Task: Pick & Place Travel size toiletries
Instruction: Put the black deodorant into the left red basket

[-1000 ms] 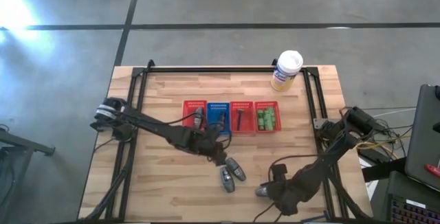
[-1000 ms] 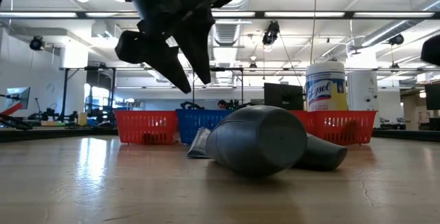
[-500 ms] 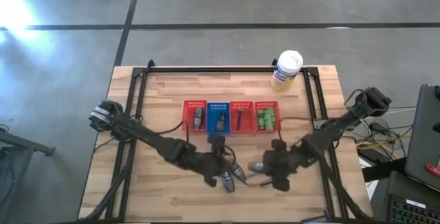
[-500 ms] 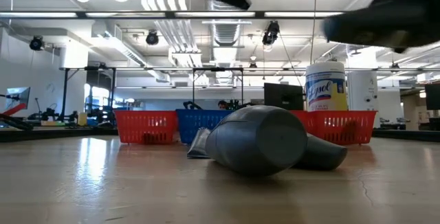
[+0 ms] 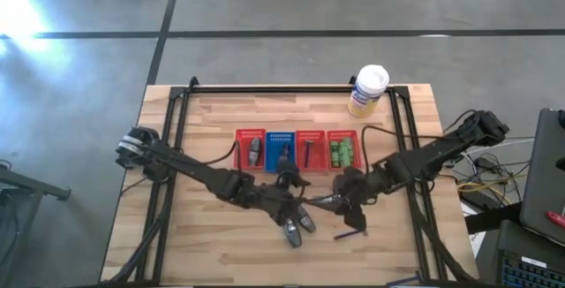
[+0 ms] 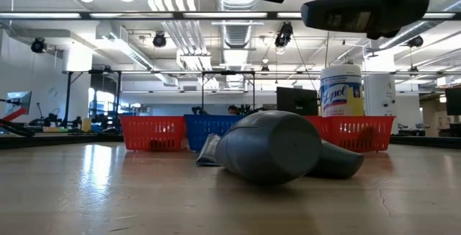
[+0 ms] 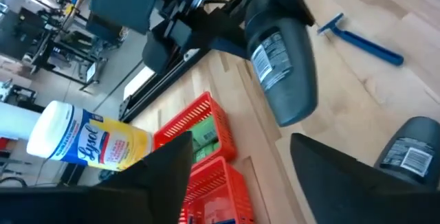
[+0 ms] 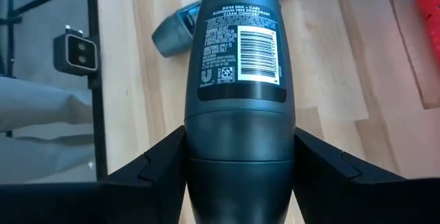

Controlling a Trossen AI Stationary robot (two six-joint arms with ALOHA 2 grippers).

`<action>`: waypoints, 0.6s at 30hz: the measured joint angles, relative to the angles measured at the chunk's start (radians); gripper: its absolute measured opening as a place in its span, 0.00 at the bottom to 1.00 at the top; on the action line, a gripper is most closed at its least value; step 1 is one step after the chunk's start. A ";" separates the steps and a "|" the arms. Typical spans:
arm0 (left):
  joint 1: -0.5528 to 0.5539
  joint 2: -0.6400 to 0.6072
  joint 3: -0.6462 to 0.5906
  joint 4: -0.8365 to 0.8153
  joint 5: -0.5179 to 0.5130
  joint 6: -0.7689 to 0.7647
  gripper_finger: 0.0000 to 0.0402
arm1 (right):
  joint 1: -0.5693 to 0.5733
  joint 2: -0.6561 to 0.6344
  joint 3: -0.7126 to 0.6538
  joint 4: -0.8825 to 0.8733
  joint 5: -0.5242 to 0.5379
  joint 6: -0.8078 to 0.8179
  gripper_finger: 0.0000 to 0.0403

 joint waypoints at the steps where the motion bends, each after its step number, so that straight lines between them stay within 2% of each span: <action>1: 0.000 0.000 0.000 0.002 0.002 0.007 0.66 | -0.005 -0.003 0.000 0.000 -0.007 0.000 0.49; 6: 0.003 0.010 -0.001 0.049 0.080 0.012 0.76 | -0.025 -0.006 0.000 0.013 -0.010 0.000 0.50; 14: 0.006 0.080 -0.002 0.205 0.045 0.116 0.78 | -0.058 -0.006 0.011 0.101 -0.010 -0.001 0.49; 18: 0.006 0.094 -0.002 0.273 -0.013 0.167 0.77 | -0.058 -0.008 0.017 0.105 -0.010 0.000 0.50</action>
